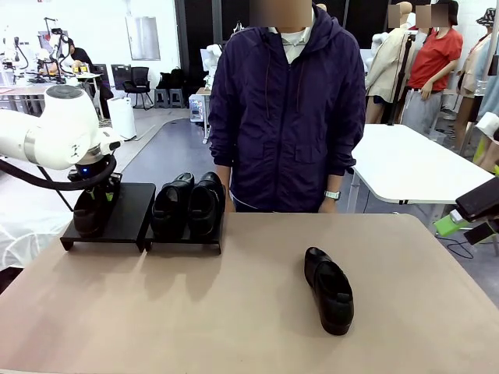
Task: Organize the shoes by placing them on the stand.
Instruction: Place the Shoe from the middle of the table onto the Shoes Stand.
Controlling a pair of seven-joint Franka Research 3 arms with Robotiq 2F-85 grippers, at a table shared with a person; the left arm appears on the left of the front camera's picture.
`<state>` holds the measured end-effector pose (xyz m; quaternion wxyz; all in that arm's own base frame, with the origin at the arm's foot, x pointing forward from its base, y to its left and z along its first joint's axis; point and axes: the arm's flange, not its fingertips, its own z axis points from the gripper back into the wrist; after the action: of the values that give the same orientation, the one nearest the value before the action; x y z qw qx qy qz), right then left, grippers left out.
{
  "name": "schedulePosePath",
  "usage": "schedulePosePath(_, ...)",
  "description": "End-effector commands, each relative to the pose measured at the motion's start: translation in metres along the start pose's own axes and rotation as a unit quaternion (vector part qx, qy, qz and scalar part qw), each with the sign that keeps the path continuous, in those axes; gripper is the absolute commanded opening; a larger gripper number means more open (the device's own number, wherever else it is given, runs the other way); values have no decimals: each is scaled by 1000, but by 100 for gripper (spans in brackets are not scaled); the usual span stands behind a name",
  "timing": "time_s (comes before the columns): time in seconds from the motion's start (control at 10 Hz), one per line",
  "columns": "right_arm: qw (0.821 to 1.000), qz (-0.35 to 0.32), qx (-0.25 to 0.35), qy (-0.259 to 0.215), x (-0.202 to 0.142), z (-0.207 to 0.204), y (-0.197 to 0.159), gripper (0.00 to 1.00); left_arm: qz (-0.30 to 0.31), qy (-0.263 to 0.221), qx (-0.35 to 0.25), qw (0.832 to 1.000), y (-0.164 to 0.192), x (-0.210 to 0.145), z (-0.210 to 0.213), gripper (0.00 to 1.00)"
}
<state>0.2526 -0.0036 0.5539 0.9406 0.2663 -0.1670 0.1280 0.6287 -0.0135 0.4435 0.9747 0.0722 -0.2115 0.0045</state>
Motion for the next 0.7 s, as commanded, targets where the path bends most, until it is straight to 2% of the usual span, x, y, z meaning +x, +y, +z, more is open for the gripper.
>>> schedulePosePath(0.0,1000,9,7,-2,1,1,-2,100,14,-16,27,999,6,-12,20,100)
schedulePosePath(0.1,1000,9,7,-2,1,1,-2,100,-1,-30,19,999,12,-25,44,100)
schedulePosePath(0.3,1000,9,7,-2,1,1,-2,100,-111,-6,27,993,11,-66,108,100)
schedulePosePath(0.4,1000,9,7,-2,1,1,-2,100,-141,23,-30,989,11,-88,135,100)
schedulePosePath(0.5,1000,9,7,-2,1,1,-2,100,-183,54,-97,977,16,-114,160,100)
schedulePosePath(0.6,1000,9,7,-2,1,1,-2,100,-218,111,-161,956,23,-139,175,100)
